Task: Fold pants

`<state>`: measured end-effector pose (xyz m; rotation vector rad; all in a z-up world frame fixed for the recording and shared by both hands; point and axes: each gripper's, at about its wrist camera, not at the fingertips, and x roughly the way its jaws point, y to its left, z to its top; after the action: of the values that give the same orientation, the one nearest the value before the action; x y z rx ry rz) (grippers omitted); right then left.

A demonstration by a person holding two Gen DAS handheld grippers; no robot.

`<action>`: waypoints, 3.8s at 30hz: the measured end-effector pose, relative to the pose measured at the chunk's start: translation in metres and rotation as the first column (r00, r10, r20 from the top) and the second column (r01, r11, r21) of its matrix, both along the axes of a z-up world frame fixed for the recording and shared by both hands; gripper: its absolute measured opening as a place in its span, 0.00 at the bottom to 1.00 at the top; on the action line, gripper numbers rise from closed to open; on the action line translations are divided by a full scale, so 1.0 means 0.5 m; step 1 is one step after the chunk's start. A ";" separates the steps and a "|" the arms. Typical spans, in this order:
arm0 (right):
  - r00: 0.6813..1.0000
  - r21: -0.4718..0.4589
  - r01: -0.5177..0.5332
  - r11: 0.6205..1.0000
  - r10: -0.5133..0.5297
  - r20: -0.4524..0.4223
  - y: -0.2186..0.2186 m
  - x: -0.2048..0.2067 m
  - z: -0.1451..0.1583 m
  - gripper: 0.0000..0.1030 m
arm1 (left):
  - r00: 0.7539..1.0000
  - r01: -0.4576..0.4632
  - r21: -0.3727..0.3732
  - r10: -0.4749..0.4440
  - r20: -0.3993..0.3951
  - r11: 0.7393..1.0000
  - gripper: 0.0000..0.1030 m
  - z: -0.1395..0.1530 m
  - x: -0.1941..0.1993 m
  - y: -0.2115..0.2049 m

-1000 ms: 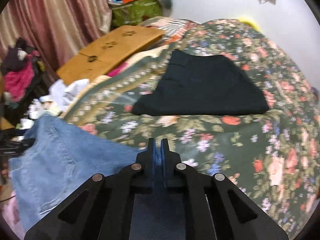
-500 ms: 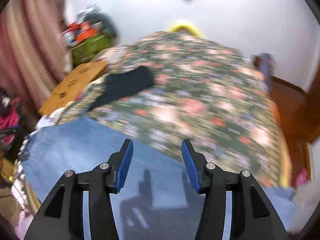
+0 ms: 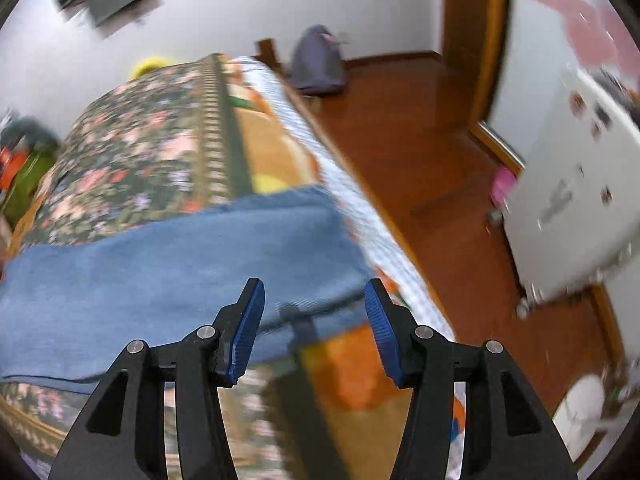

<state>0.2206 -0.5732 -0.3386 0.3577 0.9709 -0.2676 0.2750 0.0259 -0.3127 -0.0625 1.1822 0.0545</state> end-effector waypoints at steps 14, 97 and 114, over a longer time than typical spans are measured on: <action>0.992 0.194 0.073 0.978 -0.091 0.083 -0.030 0.016 -0.073 0.10 | 0.997 -0.069 0.029 0.068 0.026 0.997 0.81 -0.013 -0.007 0.000; 0.790 0.075 -0.355 0.932 0.256 0.557 0.273 0.012 0.280 0.07 | 0.880 0.396 -0.052 -0.363 0.308 0.917 0.67 0.193 -0.037 -0.304; 0.689 0.135 -0.718 0.683 0.671 0.274 0.634 0.109 0.063 0.08 | 0.908 0.287 -0.093 -0.240 0.342 0.953 0.69 0.205 -0.066 -0.148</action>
<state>0.2752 -0.2560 -0.3071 0.1940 0.8689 0.5936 0.2418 -0.0481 -0.2102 -0.0336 0.8502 -0.2723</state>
